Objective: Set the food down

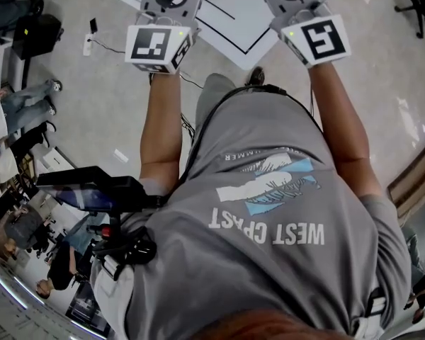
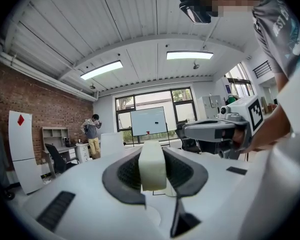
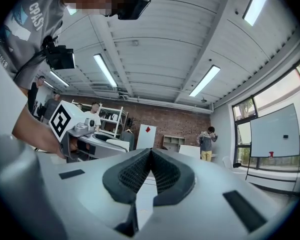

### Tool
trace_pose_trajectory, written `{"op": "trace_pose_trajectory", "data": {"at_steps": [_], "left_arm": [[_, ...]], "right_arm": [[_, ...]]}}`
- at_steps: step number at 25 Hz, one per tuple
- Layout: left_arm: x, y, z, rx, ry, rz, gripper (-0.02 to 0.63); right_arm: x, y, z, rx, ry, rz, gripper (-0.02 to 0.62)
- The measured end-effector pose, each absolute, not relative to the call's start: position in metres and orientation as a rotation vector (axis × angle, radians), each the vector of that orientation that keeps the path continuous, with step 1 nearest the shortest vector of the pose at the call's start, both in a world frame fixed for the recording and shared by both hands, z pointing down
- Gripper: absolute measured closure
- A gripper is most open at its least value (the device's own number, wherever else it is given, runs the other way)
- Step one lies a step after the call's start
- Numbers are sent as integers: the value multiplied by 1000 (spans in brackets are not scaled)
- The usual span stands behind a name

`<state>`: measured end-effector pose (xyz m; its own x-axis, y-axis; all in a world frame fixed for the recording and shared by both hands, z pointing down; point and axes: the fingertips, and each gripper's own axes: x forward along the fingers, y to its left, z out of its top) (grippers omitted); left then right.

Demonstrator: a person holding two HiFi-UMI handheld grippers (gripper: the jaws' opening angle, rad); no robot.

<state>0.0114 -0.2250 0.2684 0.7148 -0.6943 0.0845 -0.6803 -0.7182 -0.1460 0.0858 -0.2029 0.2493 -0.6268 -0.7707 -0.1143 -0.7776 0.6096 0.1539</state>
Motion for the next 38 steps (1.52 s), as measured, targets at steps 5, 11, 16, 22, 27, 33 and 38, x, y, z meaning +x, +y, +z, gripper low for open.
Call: {"op": "trace_pose_trajectory", "data": {"at_steps": [5,11,16,22,27,33,38], "left_arm": [[32,-236,278,-2817,1145,-241,500],[23,-250,271,-2865,1134,-285,500],[23,-264,315,-2896,1134,-337,502],[24,-283,352,-2921,1145,-417,500],[21,-300,393,-2940,1149,-493,500],[19,-312,418,-2970,1164,-575,500],[15,-320,443,-2986,1179,-651,500]], "right_arm": [[102,-210,248,-1320,2797,248,588],[91,-217,222,-1351,2815,249,588],[92,-223,250,-1375,2816,236,588],[98,-231,274,-1407,2829,185,588],[97,-244,299,-1413,2832,156,588],[99,-249,306,-1425,2852,128,588],[98,-252,315,-1429,2872,110,588]]}}
